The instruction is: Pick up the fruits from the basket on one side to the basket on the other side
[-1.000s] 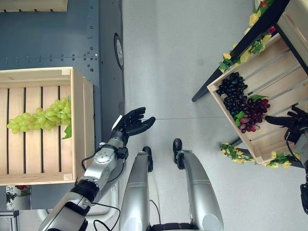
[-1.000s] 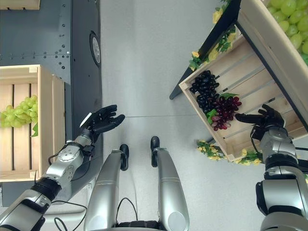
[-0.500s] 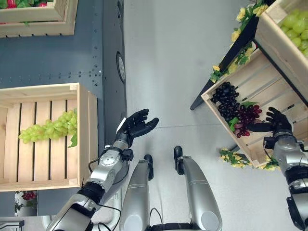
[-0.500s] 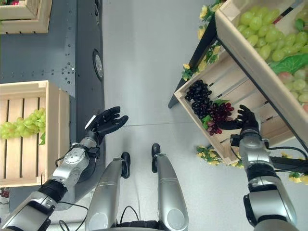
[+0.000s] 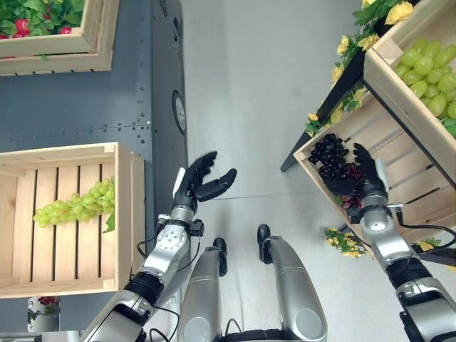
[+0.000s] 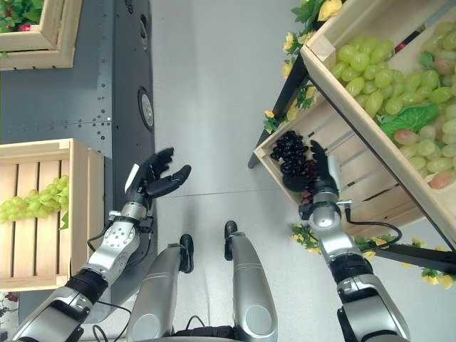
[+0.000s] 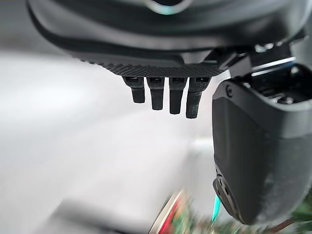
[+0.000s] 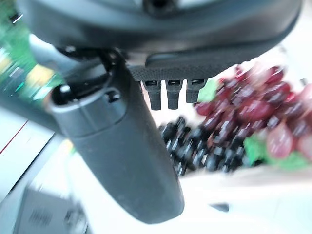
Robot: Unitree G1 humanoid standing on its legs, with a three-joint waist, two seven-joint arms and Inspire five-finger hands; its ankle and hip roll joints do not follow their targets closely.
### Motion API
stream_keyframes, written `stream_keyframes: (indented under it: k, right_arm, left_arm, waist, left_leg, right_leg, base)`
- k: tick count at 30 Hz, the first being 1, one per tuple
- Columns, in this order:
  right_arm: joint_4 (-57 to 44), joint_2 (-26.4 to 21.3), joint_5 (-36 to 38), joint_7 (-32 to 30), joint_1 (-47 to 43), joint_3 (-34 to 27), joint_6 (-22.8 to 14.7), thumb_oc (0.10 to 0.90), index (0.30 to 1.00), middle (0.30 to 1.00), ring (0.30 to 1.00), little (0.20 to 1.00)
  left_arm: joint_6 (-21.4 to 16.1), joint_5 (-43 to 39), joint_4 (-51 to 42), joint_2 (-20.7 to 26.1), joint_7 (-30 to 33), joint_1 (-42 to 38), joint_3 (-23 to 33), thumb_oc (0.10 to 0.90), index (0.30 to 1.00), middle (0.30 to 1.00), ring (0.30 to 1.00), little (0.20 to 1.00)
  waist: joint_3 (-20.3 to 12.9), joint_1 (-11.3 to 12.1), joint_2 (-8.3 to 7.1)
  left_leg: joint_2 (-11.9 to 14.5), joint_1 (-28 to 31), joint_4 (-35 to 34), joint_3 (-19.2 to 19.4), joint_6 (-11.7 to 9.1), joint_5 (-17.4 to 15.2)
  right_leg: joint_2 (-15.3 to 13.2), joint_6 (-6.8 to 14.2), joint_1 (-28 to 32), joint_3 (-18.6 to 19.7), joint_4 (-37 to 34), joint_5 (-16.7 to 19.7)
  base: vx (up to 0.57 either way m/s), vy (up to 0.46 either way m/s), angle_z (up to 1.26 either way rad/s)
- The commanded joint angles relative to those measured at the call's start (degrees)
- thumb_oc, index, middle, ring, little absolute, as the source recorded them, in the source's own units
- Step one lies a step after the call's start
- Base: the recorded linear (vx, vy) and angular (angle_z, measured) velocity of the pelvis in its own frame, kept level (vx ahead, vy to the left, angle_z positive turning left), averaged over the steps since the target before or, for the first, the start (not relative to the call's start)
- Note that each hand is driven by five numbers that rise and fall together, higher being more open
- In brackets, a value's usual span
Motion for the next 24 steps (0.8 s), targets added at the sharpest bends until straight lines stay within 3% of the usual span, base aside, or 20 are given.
stream_keyframes:
  k: [1,2,4,9,16,18,24]
  right_arm:
    - [-3.1,-1.5,-2.6,-0.7,0.1,-0.2,-4.0,0.800,0.900,0.900,0.900,0.900]
    - [-2.7,-1.4,-2.6,0.4,0.9,0.6,-4.1,0.800,0.900,0.900,0.900,0.900]
    - [-2.6,-1.4,-3.0,0.9,2.3,1.3,-4.3,0.800,0.900,0.900,0.900,0.900]
    - [-1.9,-2.1,-4.9,1.3,3.6,2.3,-4.4,0.800,0.900,0.900,0.900,0.900]
    - [-0.7,-1.6,-5.0,1.5,3.8,3.0,-4.1,0.800,0.900,0.900,0.900,0.900]
    - [-0.6,-1.7,-4.6,2.1,3.8,3.3,-3.7,0.800,0.900,0.900,0.900,0.900]
    - [-2.7,-2.9,-4.6,3.9,4.6,4.0,-1.8,0.800,0.900,0.900,0.900,0.900]
  left_arm:
    - [-11.6,13.7,-10.2,1.4,16.7,-3.2,5.2,0.800,0.900,0.900,0.900,0.900]
    - [-12.5,19.4,-11.0,3.0,22.4,-3.1,6.3,0.800,0.900,0.900,0.900,0.900]
    - [-13.2,20.1,-12.8,5.1,23.8,-2.2,8.4,0.800,0.900,0.900,0.900,0.900]
    - [-13.1,12.1,-15.3,9.0,17.6,0.7,12.9,0.800,0.900,0.900,0.900,0.900]
    - [-15.0,6.4,-10.9,11.4,15.7,3.9,20.1,0.800,0.900,0.900,0.900,0.900]
    - [-14.6,6.6,-9.7,12.1,15.7,4.0,21.6,0.800,0.900,0.900,0.900,0.900]
    - [-8.6,9.1,-5.1,17.4,16.0,3.3,23.3,0.800,0.900,0.900,0.900,0.900]
  waist:
    - [-0.8,2.4,1.51]
    - [-0.8,2.9,1.51]
    - [-0.8,3.5,1.77]
    - [-0.8,5.0,3.05]
    - [-0.8,7.5,3.44]
    - [-0.8,8.0,3.45]
    - [-0.8,8.7,3.43]
  left_leg:
    - [-2.9,0.2,1.4,3.9,3.6,-0.5]
    - [-3.2,-0.3,1.7,3.4,3.5,-0.3]
    - [-3.6,-0.5,1.1,2.6,3.3,0.3]
    - [-4.1,-1.4,-0.8,1.9,2.9,2.0]
    - [-4.6,-0.7,-2.1,0.7,2.5,3.1]
    - [-4.6,-0.7,-2.2,0.5,2.5,3.3]
    - [-4.7,-1.9,-2.6,-0.3,2.6,4.3]
  right_leg:
    - [0.4,-2.4,6.1,-3.5,-0.1,-1.8]
    - [-0.1,-2.4,5.9,-4.1,0.2,-1.7]
    - [-0.4,-2.3,5.8,-4.4,0.1,-1.6]
    - [-1.2,-2.2,4.9,-5.5,0.1,-1.5]
    - [-2.7,-2.2,6.3,-7.4,0.3,-2.4]
    - [-2.9,-2.4,6.5,-7.8,0.3,-2.6]
    - [-3.0,-2.4,5.6,-8.0,0.6,-2.5]
  base:
    - [0.05,-0.020,0.31]
    - [0.04,-0.013,0.30]
    - [0.04,0.031,0.30]
    - [0.01,0.046,0.15]
    - [0.04,0.017,0.19]
    - [0.07,0.028,0.16]
    - [0.05,0.048,0.14]
